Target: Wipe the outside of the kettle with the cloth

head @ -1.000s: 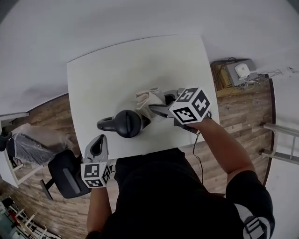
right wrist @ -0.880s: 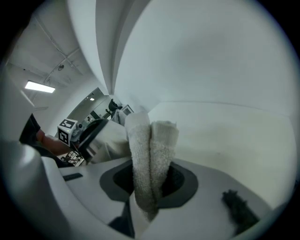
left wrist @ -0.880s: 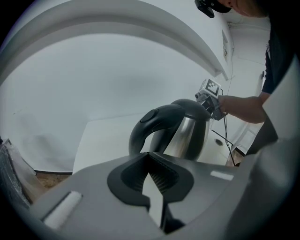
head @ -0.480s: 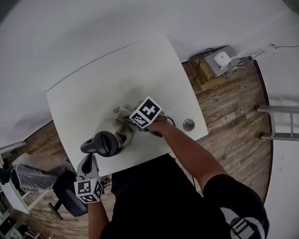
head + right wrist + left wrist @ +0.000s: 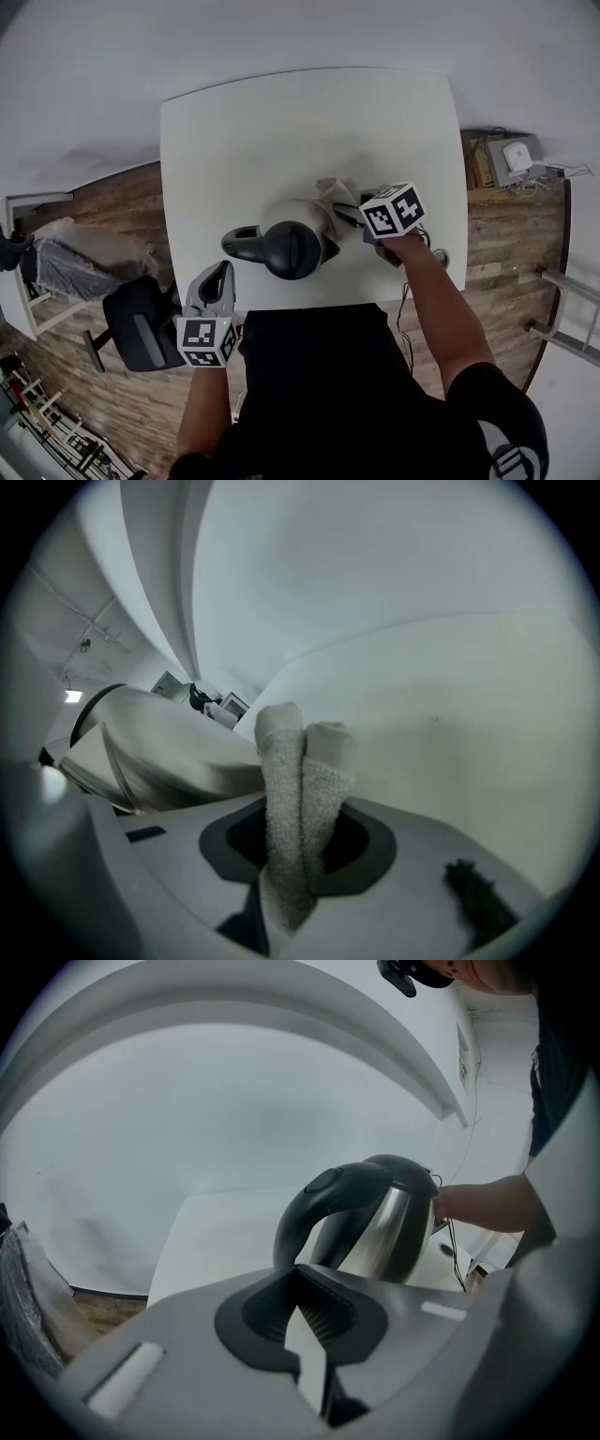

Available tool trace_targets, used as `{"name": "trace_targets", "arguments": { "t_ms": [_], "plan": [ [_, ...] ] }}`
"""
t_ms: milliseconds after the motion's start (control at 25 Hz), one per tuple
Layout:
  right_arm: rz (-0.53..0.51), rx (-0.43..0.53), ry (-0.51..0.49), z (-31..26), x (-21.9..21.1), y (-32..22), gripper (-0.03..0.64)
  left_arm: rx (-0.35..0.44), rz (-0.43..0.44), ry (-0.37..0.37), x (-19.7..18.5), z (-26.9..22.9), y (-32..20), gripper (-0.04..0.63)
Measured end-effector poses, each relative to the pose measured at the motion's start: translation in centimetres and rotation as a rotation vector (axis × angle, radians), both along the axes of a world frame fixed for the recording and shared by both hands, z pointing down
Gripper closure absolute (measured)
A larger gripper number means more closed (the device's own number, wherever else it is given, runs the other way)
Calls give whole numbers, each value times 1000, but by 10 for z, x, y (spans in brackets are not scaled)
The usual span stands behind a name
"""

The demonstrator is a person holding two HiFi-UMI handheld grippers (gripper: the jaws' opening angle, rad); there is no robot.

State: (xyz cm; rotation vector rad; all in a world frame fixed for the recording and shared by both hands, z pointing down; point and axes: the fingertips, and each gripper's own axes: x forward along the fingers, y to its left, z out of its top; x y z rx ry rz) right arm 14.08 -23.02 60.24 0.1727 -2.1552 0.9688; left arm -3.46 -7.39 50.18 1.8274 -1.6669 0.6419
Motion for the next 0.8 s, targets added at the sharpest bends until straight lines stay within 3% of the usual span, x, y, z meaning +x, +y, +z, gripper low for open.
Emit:
{"name": "trace_targets", "arguments": {
  "t_ms": [160, 400, 800],
  "plan": [
    [32, 40, -54, -21, -2, 7, 518, 16, -8, 14, -16, 2, -1, 588],
    [13, 261, -120, -114, 3, 7, 518, 21, 33, 47, -30, 8, -5, 588],
    [-289, 441, -115, -206, -31, 24, 518, 62, 107, 55, -56, 10, -17, 588]
  ]
}}
